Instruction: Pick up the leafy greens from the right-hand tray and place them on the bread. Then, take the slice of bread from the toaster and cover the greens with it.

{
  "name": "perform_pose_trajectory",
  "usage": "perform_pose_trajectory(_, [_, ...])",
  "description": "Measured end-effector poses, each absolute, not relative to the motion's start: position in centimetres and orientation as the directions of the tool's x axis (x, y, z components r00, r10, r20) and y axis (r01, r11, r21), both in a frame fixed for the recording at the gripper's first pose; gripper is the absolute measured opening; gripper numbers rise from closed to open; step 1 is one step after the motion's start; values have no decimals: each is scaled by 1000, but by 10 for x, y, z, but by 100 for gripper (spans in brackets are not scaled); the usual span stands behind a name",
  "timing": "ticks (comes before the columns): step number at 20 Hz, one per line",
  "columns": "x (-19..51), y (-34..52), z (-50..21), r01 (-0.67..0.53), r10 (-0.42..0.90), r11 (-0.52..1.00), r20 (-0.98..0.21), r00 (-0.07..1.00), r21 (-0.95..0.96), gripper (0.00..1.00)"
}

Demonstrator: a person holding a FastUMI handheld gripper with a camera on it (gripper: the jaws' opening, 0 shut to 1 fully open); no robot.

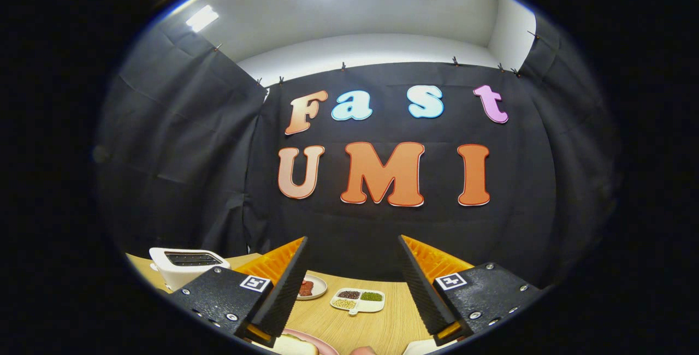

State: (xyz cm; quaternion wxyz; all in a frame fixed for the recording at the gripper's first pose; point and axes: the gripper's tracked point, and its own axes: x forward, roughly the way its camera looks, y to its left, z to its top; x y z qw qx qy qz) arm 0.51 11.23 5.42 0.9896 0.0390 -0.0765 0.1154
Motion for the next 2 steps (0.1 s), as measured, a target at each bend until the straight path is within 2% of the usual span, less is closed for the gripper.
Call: perform_pose_trajectory(2, [7, 111, 54, -228, 216, 972, 163, 963, 57, 94])
